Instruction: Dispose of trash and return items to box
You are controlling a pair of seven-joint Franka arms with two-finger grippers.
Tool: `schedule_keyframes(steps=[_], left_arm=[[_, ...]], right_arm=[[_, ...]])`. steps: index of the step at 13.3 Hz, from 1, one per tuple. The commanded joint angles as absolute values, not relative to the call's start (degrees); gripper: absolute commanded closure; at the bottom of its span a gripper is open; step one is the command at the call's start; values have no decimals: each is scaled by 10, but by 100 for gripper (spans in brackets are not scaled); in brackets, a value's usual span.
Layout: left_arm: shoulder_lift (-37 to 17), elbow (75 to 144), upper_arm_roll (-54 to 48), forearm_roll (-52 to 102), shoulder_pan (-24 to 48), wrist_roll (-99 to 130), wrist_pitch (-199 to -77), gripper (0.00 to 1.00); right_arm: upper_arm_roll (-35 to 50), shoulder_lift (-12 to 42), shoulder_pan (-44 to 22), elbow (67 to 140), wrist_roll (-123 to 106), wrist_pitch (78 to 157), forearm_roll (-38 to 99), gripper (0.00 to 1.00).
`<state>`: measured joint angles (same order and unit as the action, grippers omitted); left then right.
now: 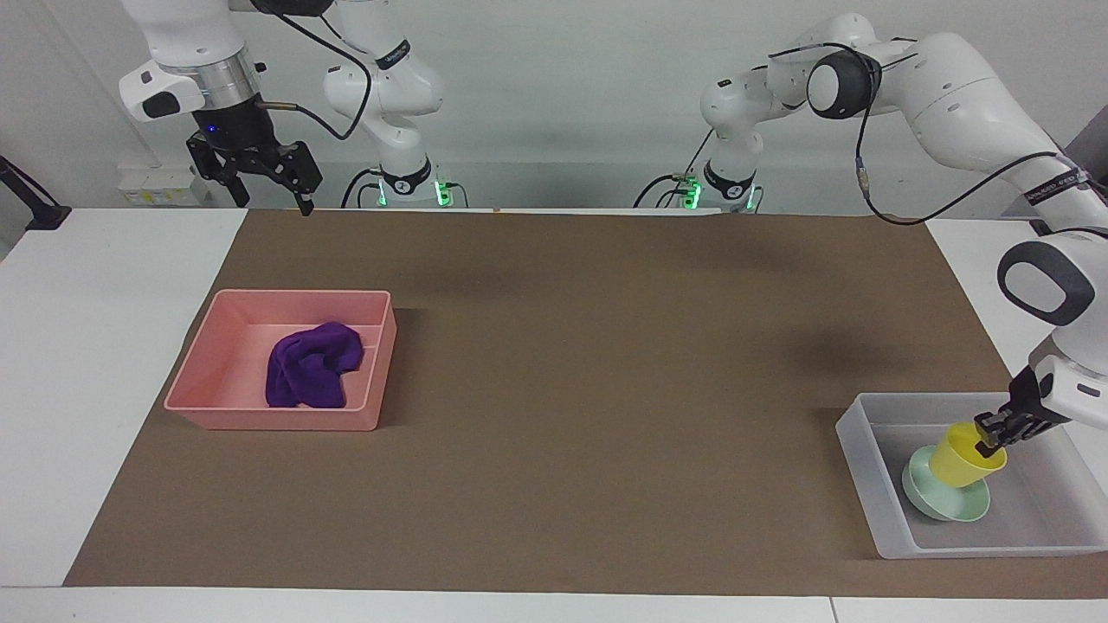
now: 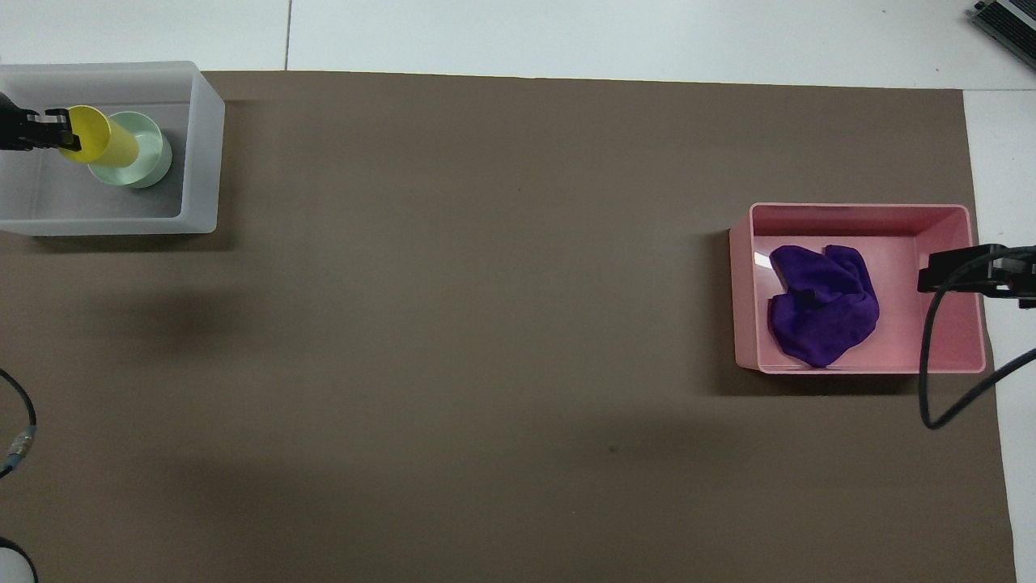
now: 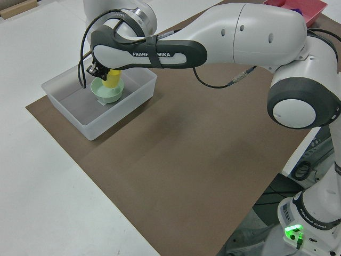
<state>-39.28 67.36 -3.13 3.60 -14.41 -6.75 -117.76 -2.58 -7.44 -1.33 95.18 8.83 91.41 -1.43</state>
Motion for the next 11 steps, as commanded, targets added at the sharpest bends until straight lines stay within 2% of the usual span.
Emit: schedule_keyframes(steps=[1,6,7,9,10,11], left_arm=[[-404,678,-36,43,-149,-66,-1202,100],[-393,708,-35,37,-149,-66,-1224,100],[-391,705,-35,36,-149,-66,-1206,96],[-391,703,-35,37,-147,-68,-1194,41],[-391,702,-36,37,-148,-70,-1194,20],[-391,700,-36,36,-148,-71,-1194,8]], right_arm=[[-24,-82,-7,955,77,909,-12,0],[-24,-82,-7,955,77,909,-12,0],[-24,-82,-7,955,77,909,-12,0],[-24,-82,-7,955,77,909,-12,0],[-24,-82,-7,955,77,910,-12,0],[-24,-82,-7,955,77,909,-12,0]])
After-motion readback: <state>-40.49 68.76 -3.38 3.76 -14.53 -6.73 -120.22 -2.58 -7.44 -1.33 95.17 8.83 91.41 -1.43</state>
